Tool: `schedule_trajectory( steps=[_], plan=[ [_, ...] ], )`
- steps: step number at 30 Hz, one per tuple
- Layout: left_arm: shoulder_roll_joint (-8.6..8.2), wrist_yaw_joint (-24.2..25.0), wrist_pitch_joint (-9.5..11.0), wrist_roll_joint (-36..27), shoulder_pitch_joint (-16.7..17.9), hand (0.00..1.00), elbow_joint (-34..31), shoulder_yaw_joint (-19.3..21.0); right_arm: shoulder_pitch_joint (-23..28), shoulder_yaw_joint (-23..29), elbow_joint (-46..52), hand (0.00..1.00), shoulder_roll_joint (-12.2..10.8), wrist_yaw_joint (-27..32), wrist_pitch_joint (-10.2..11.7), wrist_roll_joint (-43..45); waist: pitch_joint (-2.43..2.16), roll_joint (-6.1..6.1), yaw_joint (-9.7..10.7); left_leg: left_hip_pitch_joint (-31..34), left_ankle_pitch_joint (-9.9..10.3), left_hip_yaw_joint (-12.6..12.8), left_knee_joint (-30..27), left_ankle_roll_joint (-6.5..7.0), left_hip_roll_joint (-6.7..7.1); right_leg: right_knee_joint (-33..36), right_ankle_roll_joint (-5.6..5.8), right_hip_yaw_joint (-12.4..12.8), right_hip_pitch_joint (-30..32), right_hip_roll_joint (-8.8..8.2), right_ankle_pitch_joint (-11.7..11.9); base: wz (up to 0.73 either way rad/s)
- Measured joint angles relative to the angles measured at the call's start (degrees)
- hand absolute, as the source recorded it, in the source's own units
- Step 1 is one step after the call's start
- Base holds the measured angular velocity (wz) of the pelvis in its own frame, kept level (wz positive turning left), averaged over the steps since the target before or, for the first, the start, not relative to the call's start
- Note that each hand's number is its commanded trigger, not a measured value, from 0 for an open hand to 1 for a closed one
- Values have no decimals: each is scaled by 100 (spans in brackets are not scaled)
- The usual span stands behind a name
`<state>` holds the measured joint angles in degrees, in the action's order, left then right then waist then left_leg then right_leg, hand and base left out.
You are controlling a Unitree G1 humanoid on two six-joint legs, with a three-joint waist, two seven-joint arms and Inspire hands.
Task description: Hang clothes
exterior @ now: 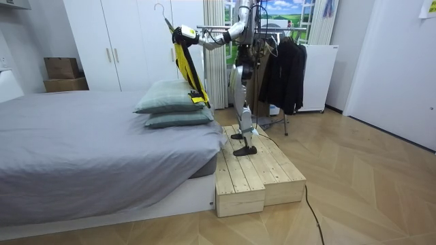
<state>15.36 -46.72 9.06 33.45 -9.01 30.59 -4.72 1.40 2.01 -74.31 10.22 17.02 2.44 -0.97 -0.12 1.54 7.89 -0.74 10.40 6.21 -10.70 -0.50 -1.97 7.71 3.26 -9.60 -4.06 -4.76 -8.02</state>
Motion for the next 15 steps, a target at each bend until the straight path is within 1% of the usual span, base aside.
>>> schedule_trajectory(
  steps=[3, 5, 6, 7, 9, 10, 11, 12, 14, 15],
  plan=[
    [-8, -46, 2, -4, 2, 100, -6, -3, -29, 17, 256, 0, 6, 391, 56, 450, -1, 2, -32, -6, 0, -22, -2, 0, 1, 3, 0, -3, -8, 0, 0, 1],
    [-13, -128, 2, -12, 16, 100, -19, -3, -12, 48, 741, 0, 9, 737, 61, 1060, 0, 2, -43, -1, 0, -16, -4, 0, 1, 7, 0, -6, -3, 0, 0, 0],
    [-20, -133, 1, -2, 16, 100, -30, -3, -13, 42, 870, 0, 11, 830, 73, 1199, 0, 2, -53, 5, 0, -13, -7, 0, 1, 11, 0, -8, 2, 0, 0, 0],
    [-31, -133, 1, 70, 25, 100, -93, -1, -8, 55, 1149, 0, 18, 1007, 80, 1591, 0, 2, -77, 12, 0, -9, -10, 0, 1, 13, 0, -9, 13, 0, 0, 0],
    [-30, -134, 2, 214, 156, 100, -388, -1, -4, 137, 1682, 0, 36, 1360, 141, 2534, 0, 2, -99, 2, 0, -7, -15, 0, 1, 30, 0, -9, 6, 0, 0, 0],
    [-30, -134, 6, 223, 177, 100, -441, -9, -6, 138, 1788, 0, 50, 1462, 158, 2751, 0, 1, -102, -4, 0, -8, -16, 0, 1, 38, 0, -11, 5, 0, 0, 0],
    [-27, -131, 9, 219, 181, 100, -492, -53, -8, 149, 2015, 0, 74, 1658, 182, 3159, 0, 1, -128, -15, 0, -6, -16, 0, 1, 54, 0, -15, 5, -5, 0, 0],
    [-27, -126, 9, 219, 181, 100, -502, -66, -9, 159, 2158, 0, 74, 1748, 183, 3330, 0, 1, -154, -21, 0, 2, -15, 1, 1, 57, 0, -8, 6, -6, 0, -4],
    [-34, -94, 3, 222, 181, 100, -522, -125, -19, 152, 2680, 0, 73, 2130, 204, 3958, 4, -5, -191, -32, -1, 20, -18, 1, 0, 64, 0, -4, 6, -9, 0, -4],
    [-40, -78, 2, 223, 181, 100, -522, -140, -23, 150, 2779, 0, 71, 2234, 240, 4069, 6, -9, -191, -35, 0, 19, -20, 1, 0, 72, 1, -4, 6, -10, 0, 0]
  ],
)
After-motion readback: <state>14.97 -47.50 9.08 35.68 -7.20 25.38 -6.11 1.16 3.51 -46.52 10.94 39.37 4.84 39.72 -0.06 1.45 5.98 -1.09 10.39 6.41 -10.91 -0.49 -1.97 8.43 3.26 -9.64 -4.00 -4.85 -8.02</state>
